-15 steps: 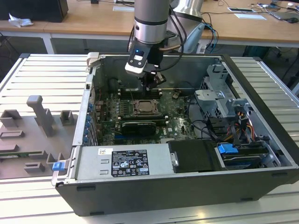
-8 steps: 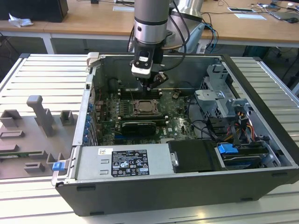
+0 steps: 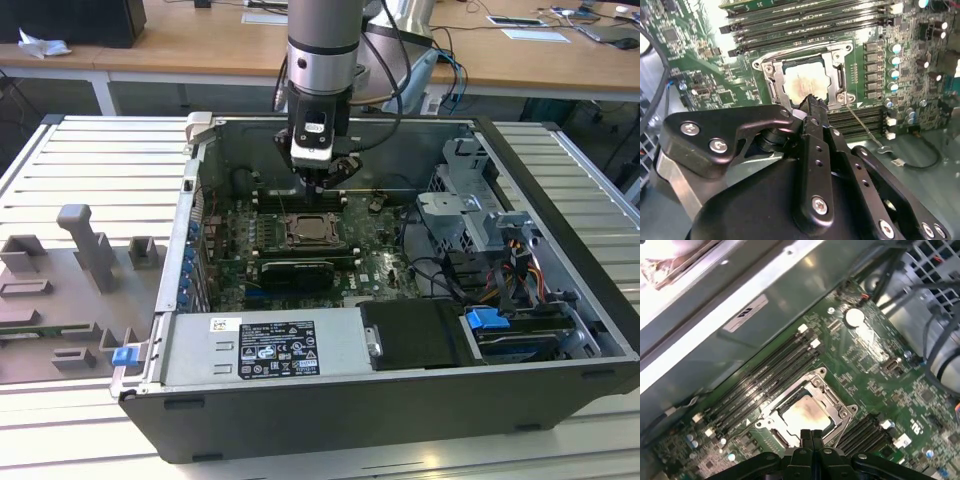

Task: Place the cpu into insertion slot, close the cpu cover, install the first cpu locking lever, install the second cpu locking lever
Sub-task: 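Install the first cpu locking lever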

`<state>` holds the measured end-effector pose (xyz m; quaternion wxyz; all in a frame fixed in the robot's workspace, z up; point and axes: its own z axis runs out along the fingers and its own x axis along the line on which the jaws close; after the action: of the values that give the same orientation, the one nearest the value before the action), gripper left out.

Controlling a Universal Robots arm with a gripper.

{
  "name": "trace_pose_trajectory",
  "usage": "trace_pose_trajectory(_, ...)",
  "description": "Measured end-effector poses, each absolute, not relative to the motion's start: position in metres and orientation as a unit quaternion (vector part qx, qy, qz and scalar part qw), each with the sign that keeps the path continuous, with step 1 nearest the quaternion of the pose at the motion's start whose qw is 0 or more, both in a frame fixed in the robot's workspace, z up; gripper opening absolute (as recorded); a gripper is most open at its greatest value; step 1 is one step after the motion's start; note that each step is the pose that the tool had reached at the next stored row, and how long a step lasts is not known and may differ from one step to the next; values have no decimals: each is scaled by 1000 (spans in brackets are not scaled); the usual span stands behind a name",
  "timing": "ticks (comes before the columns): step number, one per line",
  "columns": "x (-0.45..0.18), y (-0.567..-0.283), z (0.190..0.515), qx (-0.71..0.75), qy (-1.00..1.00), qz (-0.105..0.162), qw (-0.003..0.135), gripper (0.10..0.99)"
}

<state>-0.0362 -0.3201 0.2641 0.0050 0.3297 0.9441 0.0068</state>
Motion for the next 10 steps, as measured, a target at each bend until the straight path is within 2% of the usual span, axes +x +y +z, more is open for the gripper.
trace_pose_trajectory(10, -36, -320, 264, 222, 975, 7, 4, 106)
